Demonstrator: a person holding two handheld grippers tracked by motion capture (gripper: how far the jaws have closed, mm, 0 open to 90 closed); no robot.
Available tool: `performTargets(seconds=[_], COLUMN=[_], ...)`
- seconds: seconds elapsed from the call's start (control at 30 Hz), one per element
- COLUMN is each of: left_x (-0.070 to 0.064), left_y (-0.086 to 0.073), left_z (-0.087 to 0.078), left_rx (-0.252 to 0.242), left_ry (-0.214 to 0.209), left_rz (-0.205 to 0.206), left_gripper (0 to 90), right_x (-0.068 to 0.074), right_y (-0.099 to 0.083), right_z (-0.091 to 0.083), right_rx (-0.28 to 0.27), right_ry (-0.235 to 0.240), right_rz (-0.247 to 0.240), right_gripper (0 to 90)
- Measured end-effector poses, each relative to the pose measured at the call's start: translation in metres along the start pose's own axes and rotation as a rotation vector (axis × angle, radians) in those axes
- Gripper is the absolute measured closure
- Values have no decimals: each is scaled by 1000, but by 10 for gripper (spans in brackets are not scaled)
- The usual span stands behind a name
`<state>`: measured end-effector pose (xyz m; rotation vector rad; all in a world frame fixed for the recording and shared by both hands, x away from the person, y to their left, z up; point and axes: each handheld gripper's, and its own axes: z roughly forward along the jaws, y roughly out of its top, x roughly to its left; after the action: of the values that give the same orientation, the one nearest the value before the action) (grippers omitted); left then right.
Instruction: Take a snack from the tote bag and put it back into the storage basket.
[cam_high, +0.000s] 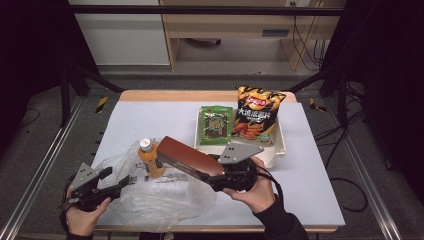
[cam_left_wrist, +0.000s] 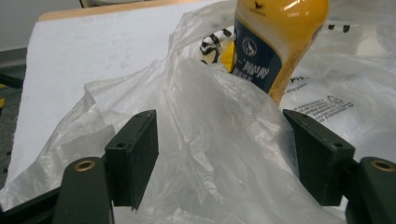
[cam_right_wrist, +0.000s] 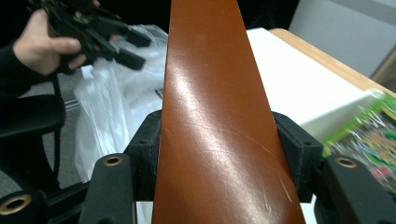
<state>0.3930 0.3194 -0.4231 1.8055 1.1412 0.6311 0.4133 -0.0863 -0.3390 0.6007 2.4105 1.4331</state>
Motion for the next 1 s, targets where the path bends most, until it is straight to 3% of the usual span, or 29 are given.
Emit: performTargets(seconds=[0.17,0.27,0.4,0.53,0.73,1.0], left_x=[-1,-4,-8,-8,-5,-3], left_y=[10,15,19,26,34,36], left_z=[-4,-3,3,2,-1,4], left_rx=[-18,-3,18,5,-22,-29], left_ry=[-10,-22,-34,-37,-21,-3], left_rz=[-3,-2,0,-7,7,13], left_gripper=[269,233,189,191,206,215], right_x=[-14,-22,-29,-33,-42,-61], right_y=[-17,-26,-32,-35,-38,-46], right_z=[-12,-19,-26,-31,-36,-34], right_rx=[7,10,4,-5,-4,39], right_ry=[-40,-66,-91,-111,-142,-183], right_rz=[32,52,68,76,75,80], right_gripper=[437,438,437,438,438,438])
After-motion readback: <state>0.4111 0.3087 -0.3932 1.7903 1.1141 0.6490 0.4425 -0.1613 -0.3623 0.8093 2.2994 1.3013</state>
